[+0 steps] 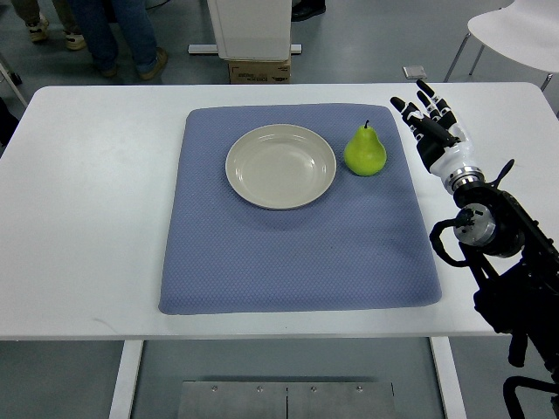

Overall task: Place pear on plate with right hand
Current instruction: 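Raise the right hand and open its fingers near the green pear, then move the open right hand toward the green pear beside the plate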

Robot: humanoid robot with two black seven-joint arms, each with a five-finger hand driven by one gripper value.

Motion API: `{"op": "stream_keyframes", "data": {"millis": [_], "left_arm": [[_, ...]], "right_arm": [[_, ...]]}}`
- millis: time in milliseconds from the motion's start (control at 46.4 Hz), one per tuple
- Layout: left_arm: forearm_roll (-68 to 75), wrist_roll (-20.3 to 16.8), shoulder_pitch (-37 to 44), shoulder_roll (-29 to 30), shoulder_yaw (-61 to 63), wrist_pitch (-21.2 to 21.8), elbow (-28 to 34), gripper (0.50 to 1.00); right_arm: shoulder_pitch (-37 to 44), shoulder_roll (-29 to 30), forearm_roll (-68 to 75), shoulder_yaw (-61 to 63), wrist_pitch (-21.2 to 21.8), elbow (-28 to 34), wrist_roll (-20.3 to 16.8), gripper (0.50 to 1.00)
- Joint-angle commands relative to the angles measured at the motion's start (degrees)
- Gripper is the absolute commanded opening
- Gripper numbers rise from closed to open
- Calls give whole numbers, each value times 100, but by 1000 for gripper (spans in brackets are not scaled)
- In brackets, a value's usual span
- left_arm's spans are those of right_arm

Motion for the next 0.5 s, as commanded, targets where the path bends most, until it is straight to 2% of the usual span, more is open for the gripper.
{"op": "stream_keyframes", "data": {"millis": [0, 323, 474], "left_arm": [[-8, 0, 0, 0, 0, 0, 0, 1000], [1, 0, 0, 0, 0, 0, 0, 1000], [1, 0, 0, 0, 0, 0, 0, 1000]], "right_arm": [[83, 0, -2, 1, 0, -152, 0, 1000], [627, 0, -2, -148, 0, -908, 9, 1000], [725, 0, 7, -447, 0, -1014, 18, 1000]]}}
